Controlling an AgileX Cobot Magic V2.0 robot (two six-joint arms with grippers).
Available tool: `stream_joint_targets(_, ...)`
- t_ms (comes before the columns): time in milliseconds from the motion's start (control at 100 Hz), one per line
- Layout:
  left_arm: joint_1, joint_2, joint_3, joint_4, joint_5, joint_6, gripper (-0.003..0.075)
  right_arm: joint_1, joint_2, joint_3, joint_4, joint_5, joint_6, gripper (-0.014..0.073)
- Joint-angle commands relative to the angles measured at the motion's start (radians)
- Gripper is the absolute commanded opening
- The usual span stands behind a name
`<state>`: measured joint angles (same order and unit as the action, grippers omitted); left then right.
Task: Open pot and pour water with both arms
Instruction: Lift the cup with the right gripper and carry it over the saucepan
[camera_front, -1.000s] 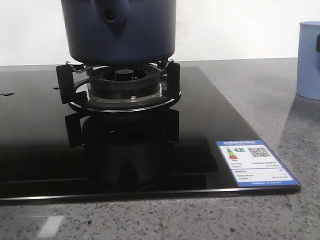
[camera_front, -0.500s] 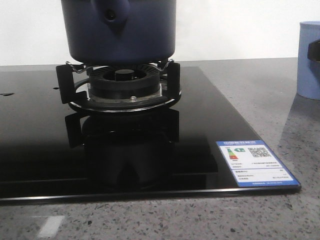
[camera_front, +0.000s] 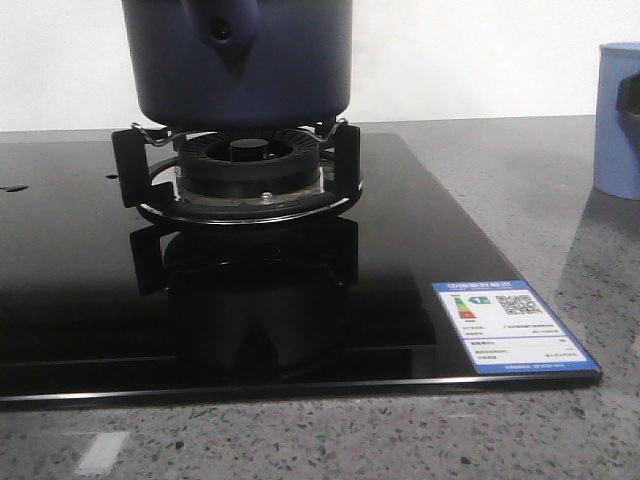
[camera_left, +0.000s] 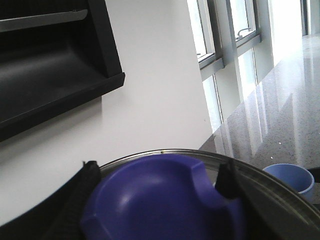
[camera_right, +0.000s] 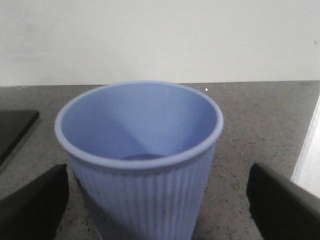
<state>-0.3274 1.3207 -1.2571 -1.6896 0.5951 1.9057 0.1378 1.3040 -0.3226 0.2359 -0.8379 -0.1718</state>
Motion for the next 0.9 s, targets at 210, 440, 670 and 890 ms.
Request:
stream_joint_targets(210,-0.007,-0.04,-0.04,-0.067,0.023,-0.012,0.0207,-0.006,-0.013,-0.114,-0.036,0.06,-0.008,0.0656)
stream_joint_targets(440,-0.007,-0.04,-0.04,-0.067,0.023,-0.012,0.0206,-0.006,0.029,-0.116,-0.053,0.054,-0.01,0.0656)
stream_joint_targets(670,-0.007,-0.04,-0.04,-0.067,0.023,-0.012,0.0207,-0.006,0.125,-0.117,-0.056,-0.076,-0.01,0.0656)
stream_joint_targets(890,-0.007,-0.04,-0.04,-0.067,0.023,-0.012,0.0207,-0.006,0.196,-0.155,-0.051,-0.112,-0.01,0.0656)
